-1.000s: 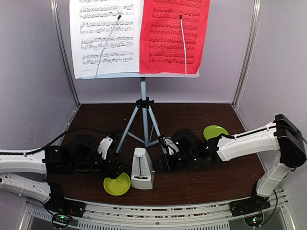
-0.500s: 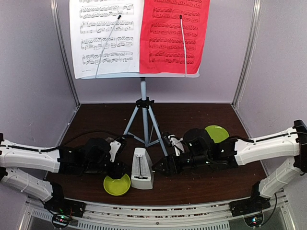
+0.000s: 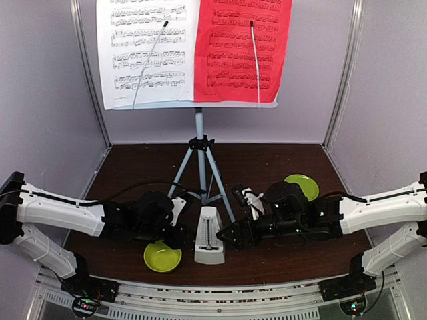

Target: Set up the instrument practice props

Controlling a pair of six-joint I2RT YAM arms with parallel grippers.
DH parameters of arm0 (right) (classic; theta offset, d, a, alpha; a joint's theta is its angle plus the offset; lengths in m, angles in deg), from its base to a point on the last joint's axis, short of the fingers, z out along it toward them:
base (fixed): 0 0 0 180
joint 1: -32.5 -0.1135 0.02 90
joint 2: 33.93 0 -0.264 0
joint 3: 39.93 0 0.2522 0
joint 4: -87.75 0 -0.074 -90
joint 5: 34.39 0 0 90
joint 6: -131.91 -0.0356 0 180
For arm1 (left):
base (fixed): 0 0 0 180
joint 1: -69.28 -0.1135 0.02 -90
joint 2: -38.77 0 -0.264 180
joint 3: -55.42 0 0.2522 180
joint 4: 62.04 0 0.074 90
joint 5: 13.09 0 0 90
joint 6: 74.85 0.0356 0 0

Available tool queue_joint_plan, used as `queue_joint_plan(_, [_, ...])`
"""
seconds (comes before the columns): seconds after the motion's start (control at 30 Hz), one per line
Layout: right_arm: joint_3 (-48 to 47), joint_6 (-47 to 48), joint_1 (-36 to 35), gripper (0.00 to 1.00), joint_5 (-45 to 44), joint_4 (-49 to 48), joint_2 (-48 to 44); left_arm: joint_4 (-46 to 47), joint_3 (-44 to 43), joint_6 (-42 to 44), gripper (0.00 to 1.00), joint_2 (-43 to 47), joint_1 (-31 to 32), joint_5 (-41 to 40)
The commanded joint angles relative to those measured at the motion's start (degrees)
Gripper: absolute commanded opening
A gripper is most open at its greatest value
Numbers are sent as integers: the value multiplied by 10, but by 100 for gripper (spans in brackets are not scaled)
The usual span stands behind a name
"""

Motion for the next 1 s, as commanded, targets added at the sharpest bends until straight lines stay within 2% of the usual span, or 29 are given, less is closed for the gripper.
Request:
queue_joint_plan(0.0, [7,6,-1,85,-32,8,-20,68,-40,-18,44,-35,24,33])
queue_joint_plan(0.23, [26,5,-1,81,-67,3,-40,67,-52,-40,43,-52,45,23])
queue_joint_plan(0.57, [24,6,-2,64,-96,-13,-14,49,-14,-46,43,12,45,-18])
queue_joint_plan(0.7, [15,0,-2,62,-96,-20,-6,40,-13,-50,42,17,45,-19])
queue_joint_plan(0.97, [36,-7,-2,46,-114,-15,-21,28,-4,-55,42,35,45,-30])
